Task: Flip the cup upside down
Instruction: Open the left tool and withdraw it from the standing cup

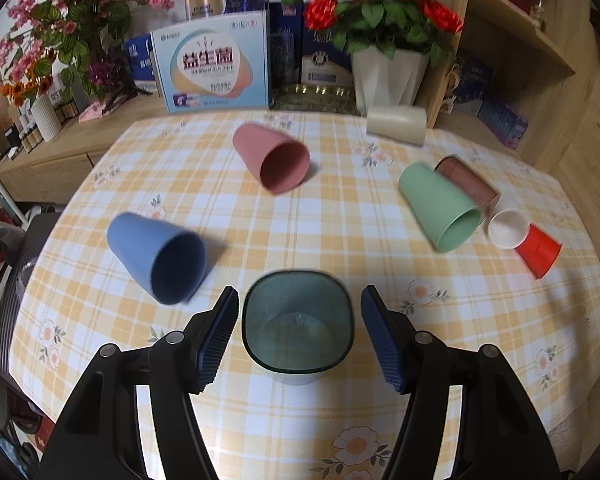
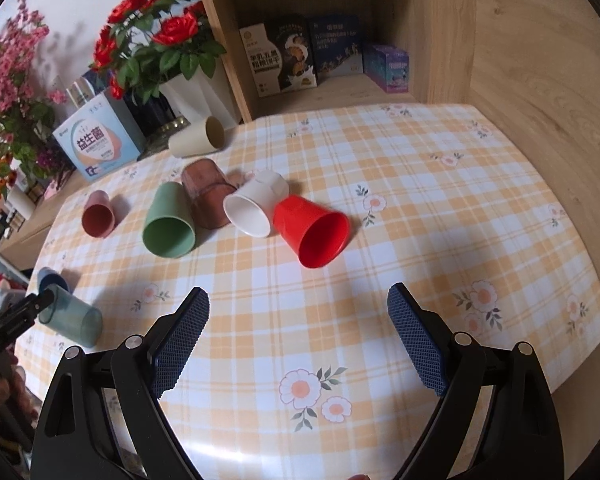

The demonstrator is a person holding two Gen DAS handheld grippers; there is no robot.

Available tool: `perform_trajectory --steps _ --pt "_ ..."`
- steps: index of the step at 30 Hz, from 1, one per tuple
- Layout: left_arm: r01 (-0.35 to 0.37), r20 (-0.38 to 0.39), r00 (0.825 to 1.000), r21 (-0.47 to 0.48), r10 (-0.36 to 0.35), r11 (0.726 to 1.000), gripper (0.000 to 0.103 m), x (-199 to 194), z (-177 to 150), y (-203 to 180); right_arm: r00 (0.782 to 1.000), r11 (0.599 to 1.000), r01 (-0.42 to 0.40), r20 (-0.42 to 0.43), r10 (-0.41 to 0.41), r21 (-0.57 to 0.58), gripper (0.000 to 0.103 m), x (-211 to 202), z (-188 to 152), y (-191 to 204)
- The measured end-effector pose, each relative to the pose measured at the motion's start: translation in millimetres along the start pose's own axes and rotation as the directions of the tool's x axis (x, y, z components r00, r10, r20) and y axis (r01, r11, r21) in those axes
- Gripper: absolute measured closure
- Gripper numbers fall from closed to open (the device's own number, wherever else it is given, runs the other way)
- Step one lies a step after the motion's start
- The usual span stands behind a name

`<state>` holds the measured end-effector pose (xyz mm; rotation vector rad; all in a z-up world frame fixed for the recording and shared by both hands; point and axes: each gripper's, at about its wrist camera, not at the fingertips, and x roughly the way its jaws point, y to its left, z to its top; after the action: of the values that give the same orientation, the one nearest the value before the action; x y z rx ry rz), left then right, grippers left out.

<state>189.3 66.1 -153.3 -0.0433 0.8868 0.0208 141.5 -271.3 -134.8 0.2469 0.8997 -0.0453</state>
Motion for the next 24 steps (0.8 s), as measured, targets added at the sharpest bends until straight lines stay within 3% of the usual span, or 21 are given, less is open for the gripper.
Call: perform_trajectory --steps 8,14,17,24 --pt "0.026 0.161 0.986 0.05 -0.034 0.998 0.022 -81 19 -13 0.994 0.999 -0.025 0.101 0.028 -0.024 0.015 -57 6 15" --pt "-0.001 0.326 0.945 0.086 -0.027 0.996 0.006 -161 25 -28 0.976 0.997 -0.05 0.207 0.061 -0.057 0.015 -110 11 31" --pt "-0.021 0.374 0.927 0.076 -0.009 0.997 0.006 -190 21 -32 0.965 0.995 -0.059 0.25 0.077 -0.08 0.015 -133 10 39" --pt "-0.052 0.402 0.915 0.052 0.027 0.997 0.006 -218 10 -33 0.954 0.992 -0.064 0.284 0.092 -0.107 0.015 -153 9 49"
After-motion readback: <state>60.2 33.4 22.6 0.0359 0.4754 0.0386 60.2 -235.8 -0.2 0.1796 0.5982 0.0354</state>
